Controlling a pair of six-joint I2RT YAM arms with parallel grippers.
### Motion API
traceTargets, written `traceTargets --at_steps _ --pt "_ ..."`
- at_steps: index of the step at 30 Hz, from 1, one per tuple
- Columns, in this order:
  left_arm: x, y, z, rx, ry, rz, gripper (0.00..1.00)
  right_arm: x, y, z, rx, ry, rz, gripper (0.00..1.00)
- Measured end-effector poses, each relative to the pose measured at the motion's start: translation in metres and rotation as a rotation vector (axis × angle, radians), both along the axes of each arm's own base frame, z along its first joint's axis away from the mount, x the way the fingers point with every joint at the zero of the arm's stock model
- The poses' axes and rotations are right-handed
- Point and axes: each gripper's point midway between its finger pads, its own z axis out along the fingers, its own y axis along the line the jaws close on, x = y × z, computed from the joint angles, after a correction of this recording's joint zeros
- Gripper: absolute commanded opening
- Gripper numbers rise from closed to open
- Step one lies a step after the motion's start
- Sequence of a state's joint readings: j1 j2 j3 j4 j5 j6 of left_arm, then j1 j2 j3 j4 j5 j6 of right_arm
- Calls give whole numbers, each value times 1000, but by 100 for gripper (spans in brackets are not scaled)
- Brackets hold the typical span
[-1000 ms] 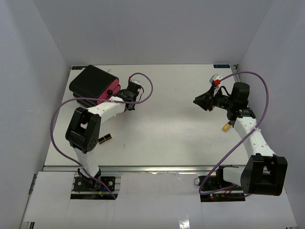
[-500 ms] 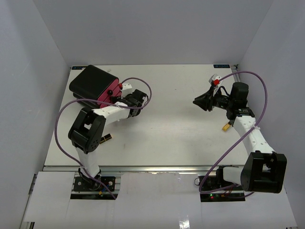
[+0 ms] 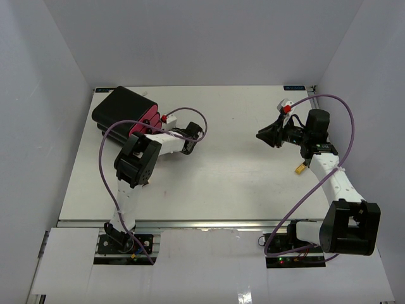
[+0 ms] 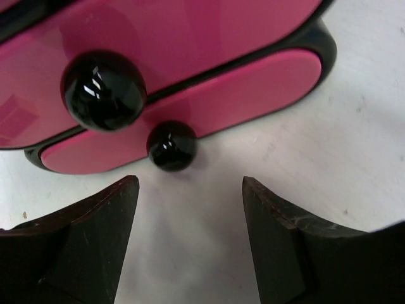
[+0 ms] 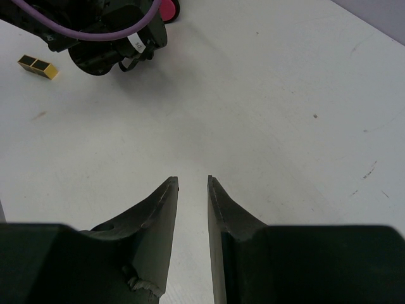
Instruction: Organize the makeup
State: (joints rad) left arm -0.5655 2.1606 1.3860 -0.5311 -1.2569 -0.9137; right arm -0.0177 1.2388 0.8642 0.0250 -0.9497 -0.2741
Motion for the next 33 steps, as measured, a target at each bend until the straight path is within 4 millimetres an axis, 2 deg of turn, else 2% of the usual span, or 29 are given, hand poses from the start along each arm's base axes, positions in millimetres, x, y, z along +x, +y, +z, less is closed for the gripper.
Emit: traceTargets --at_steps 8,15,18,23,33 --pt "11 21 -2 21 -5 63 58 1 0 -1 -1 2 0 32" --pt "14 22 2 26 8 63 22 1 -2 -2 -1 3 -4 32" --pt "14 22 1 25 11 62 19 1 -2 -1 -1 2 -5 32" --pt "9 16 0 18 10 47 20 1 -2 -1 0 2 -3 32" --pt "-26 -39 -8 -92 56 -83 24 2 -4 -1 -2 -1 -8 32"
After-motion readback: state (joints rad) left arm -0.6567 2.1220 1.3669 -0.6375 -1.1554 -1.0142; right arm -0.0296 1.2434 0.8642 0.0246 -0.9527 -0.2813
